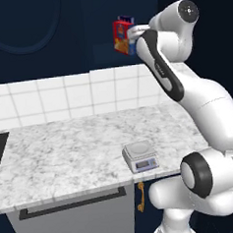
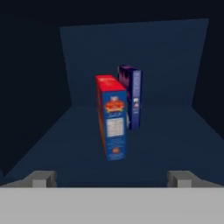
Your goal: Pick the boxed food and place it on the digital scale for weighing, and close the cabinet.
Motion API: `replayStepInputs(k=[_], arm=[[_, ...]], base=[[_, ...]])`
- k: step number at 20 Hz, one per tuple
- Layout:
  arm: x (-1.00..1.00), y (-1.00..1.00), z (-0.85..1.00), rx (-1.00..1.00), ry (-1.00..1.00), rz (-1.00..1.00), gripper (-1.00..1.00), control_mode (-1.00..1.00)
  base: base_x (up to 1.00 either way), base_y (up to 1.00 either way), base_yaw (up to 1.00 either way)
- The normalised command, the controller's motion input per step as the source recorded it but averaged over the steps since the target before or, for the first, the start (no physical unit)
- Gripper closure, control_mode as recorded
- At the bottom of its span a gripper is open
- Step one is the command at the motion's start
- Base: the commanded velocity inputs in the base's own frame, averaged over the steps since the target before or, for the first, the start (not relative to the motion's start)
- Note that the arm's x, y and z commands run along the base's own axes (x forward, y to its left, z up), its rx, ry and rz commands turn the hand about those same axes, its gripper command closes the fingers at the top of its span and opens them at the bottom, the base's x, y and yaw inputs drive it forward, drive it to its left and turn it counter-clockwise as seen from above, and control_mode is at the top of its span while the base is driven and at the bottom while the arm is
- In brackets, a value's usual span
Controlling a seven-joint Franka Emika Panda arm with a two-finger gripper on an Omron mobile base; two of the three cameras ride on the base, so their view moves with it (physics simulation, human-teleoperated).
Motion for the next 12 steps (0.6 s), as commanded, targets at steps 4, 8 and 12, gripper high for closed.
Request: replayStepInputs(k=[4,8,12], arm=[[0.40,0.00,0.00,0.00,0.01,0.00,-1.00,-1.00],[0.30,0.01,0.00,0.00,0.00,0.00,-1.00,-1.00],[0.33,0.05,-0.08,0.03,0.00,0.01,-1.00,-1.00]], base=[[0.00,0.00,0.00],[0.00,0.00,0.00],[0.00,0.00,0.00]])
